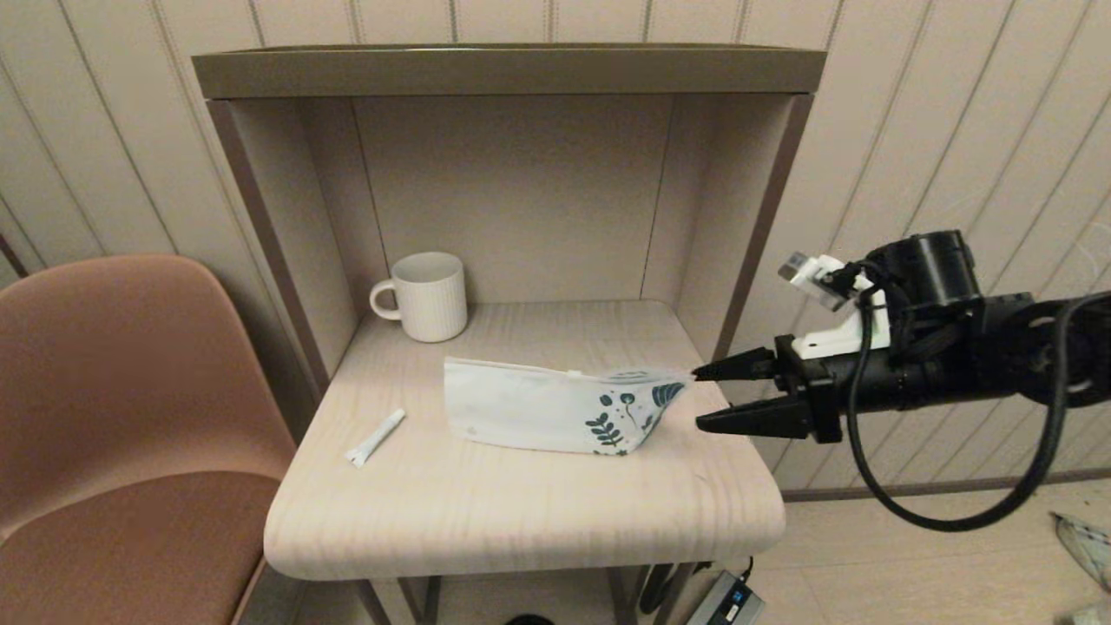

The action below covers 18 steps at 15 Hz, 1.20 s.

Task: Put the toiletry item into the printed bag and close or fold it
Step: Pick up the storage bag

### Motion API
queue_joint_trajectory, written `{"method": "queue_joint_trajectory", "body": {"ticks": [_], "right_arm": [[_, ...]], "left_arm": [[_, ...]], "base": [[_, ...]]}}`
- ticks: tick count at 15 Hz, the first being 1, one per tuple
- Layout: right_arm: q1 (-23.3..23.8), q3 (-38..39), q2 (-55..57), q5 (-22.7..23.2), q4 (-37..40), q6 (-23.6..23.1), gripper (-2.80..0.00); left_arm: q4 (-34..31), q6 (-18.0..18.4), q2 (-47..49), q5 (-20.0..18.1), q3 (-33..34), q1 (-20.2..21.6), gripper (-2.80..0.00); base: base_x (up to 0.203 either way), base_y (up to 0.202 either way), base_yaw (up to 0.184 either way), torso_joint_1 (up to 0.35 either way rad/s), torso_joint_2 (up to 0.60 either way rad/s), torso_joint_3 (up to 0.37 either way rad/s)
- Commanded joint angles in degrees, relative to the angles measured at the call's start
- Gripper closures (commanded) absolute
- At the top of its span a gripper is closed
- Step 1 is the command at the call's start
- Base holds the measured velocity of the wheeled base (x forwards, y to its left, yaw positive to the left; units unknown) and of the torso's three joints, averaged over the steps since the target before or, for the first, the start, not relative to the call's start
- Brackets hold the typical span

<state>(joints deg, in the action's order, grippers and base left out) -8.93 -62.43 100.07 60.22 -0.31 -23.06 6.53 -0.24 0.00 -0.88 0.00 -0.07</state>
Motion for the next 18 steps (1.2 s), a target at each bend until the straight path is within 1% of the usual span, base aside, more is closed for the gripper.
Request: {"method": "queue_joint_trajectory", "body": {"ticks": [1, 5, 10, 11, 18], "right_arm": [[-1.3, -1.3, 3.4, -0.4, -0.3, -0.2, -2.80], [-2.8, -3.7, 6.1, -1.9, -2.1, -0.3, -2.80], [-7.0, -4.6, 6.2, -2.6, -2.2, -0.4, -2.80], [-7.7, -4.6, 6.4, -3.3, -2.2, -0.4, -2.80], [-7.1, -4.5, 7.3, -3.7, -3.1, -0.5, -2.80]], "left_arm": [[0.1, 0.0, 0.0, 0.0, 0.0, 0.0, 0.00], [0.1, 0.0, 0.0, 0.0, 0.0, 0.0, 0.00], [0.1, 0.0, 0.0, 0.0, 0.0, 0.0, 0.00], [0.1, 0.0, 0.0, 0.0, 0.0, 0.0, 0.00], [0.1, 0.0, 0.0, 0.0, 0.0, 0.0, 0.00]], "base": [[0.000, 0.000, 0.000, 0.000, 0.00, 0.000], [0.000, 0.000, 0.000, 0.000, 0.00, 0.000], [0.000, 0.000, 0.000, 0.000, 0.00, 0.000], [0.000, 0.000, 0.000, 0.000, 0.00, 0.000], [0.000, 0.000, 0.000, 0.000, 0.00, 0.000]]}}
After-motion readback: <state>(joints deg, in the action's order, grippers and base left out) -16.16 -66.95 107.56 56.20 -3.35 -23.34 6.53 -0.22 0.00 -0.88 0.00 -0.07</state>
